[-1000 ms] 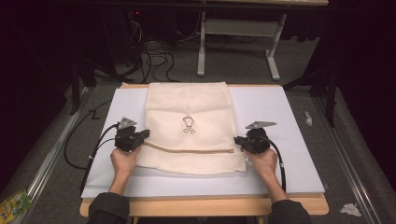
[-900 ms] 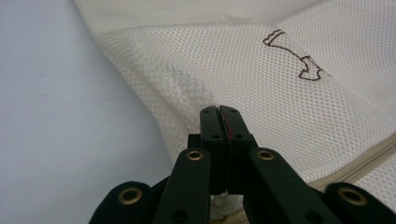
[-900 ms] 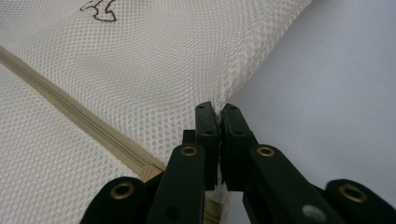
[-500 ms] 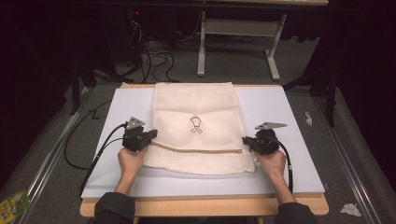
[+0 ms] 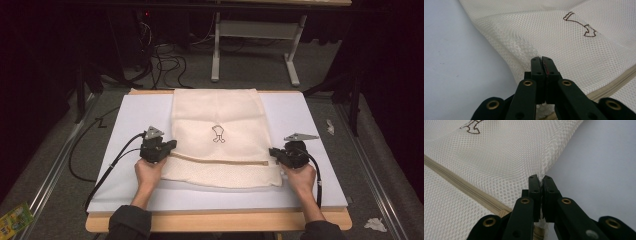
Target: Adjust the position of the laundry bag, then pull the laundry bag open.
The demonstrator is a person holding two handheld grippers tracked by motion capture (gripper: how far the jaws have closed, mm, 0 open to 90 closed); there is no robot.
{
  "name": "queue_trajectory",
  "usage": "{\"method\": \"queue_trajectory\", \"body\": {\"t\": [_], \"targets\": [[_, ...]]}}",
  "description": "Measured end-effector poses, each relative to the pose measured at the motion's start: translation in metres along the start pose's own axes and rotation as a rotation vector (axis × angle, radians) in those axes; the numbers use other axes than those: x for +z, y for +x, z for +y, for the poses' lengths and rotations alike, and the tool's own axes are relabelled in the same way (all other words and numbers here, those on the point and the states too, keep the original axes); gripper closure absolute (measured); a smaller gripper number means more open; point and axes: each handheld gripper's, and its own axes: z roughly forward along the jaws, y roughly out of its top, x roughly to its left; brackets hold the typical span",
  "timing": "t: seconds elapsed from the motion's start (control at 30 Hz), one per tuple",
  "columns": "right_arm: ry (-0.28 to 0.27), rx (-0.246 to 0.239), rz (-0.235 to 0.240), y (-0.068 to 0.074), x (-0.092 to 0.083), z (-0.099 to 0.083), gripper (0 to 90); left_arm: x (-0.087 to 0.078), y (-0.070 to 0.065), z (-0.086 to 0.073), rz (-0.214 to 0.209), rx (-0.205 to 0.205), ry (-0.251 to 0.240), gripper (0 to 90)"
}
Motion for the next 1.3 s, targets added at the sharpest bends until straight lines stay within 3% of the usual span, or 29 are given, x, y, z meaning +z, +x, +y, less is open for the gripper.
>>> {"method": "queue_trajectory", "body": {"t": [0.3,0.43,0.57,0.8,1.03,1.2,1.3], "targets": [[0.001,0.008,-0.010,-0.003,0.000,-0.004,87.8,0.004,-0.005,-0.003,0.008,0.007,0.006,87.3],[0.007,0.009,-0.005,-0.001,0.003,-0.006,87.1,0.005,-0.005,-0.007,0.041,0.050,0.031,85.9],[0.005,0.022,0.000,-0.001,0.005,-0.008,86.0,0.006,-0.005,-0.009,0.051,0.059,0.030,83.8],[0.002,0.026,-0.004,-0.002,0.006,-0.010,82.3,0.005,-0.004,-0.011,0.082,0.065,0.004,71.1],[-0.040,0.066,-0.002,-0.007,0.004,-0.010,61.4,-0.007,-0.007,-0.012,0.098,0.076,-0.058,59.8],[-0.055,0.071,-0.022,-0.006,0.001,-0.014,50.3,-0.007,-0.020,-0.019,0.058,0.096,-0.075,55.2],[-0.079,0.094,-0.024,-0.005,0.000,-0.018,49.3,-0.005,-0.025,-0.023,0.046,0.097,-0.072,53.5]]}}
